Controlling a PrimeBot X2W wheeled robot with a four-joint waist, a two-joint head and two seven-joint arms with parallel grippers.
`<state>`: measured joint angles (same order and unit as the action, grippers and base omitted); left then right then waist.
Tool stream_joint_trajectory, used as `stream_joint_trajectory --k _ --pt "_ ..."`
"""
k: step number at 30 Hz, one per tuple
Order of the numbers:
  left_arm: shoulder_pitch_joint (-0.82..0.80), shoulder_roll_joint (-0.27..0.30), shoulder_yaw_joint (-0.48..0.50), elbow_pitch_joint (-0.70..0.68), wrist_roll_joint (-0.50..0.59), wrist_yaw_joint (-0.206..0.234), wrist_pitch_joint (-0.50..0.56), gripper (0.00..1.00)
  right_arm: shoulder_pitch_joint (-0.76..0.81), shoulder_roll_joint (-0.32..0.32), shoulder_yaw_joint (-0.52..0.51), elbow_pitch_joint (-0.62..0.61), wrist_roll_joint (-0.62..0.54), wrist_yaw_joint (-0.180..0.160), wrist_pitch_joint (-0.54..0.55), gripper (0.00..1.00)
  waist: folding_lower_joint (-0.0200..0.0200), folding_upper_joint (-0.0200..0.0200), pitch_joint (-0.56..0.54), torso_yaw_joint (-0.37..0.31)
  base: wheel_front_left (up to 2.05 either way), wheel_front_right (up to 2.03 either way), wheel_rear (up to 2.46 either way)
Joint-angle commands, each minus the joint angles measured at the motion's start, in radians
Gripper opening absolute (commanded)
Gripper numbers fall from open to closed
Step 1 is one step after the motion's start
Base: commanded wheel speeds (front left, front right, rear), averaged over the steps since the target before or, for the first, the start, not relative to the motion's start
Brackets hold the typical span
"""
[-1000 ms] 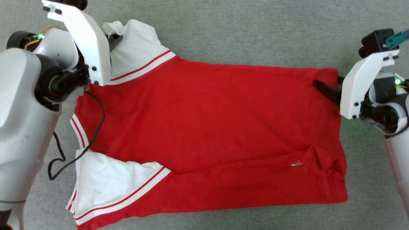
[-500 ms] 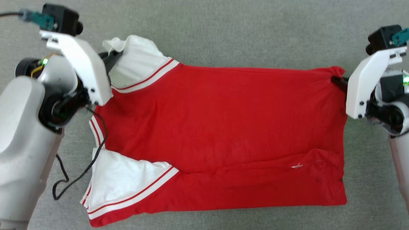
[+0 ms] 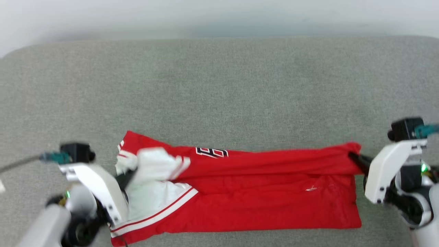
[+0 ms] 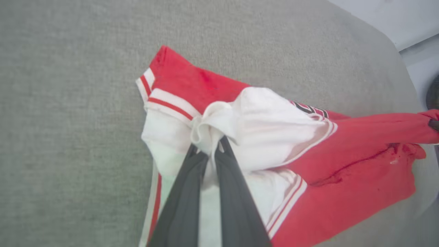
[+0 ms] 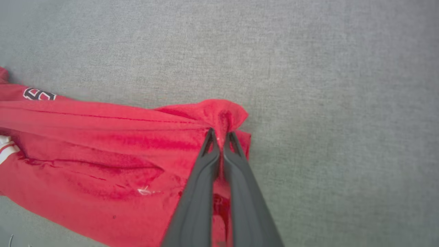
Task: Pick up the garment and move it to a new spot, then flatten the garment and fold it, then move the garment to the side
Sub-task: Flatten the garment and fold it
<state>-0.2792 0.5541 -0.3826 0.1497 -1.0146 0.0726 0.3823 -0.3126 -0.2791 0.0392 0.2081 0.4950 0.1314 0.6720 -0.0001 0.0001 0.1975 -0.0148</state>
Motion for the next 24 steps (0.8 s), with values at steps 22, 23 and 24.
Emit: stream_joint_trajectory --k 22,23,24 --pt "0.136 -0.139 -0.018 0.011 0.171 0.047 -0.43 1.0 0.277 0.012 -0.109 -0.091 0.027 -0.001 -0.271 1.0 0.0001 -0.0001 -0.11 -0.008 0.0 0.0 0.0" --pt "0.132 -0.14 -0.015 -0.005 0.19 0.059 -0.453 1.0 0.279 0.007 -0.122 -0.108 0.028 -0.001 -0.25 1.0 0.0001 -0.0001 -0.113 -0.009 0.0 0.0 0.0" --pt "0.132 -0.14 -0.017 -0.02 0.207 0.069 -0.471 1.0 0.28 0.002 -0.136 -0.117 0.028 -0.001 -0.227 1.0 0.0001 -0.0001 -0.116 -0.009 0.0 0.0 0.0"
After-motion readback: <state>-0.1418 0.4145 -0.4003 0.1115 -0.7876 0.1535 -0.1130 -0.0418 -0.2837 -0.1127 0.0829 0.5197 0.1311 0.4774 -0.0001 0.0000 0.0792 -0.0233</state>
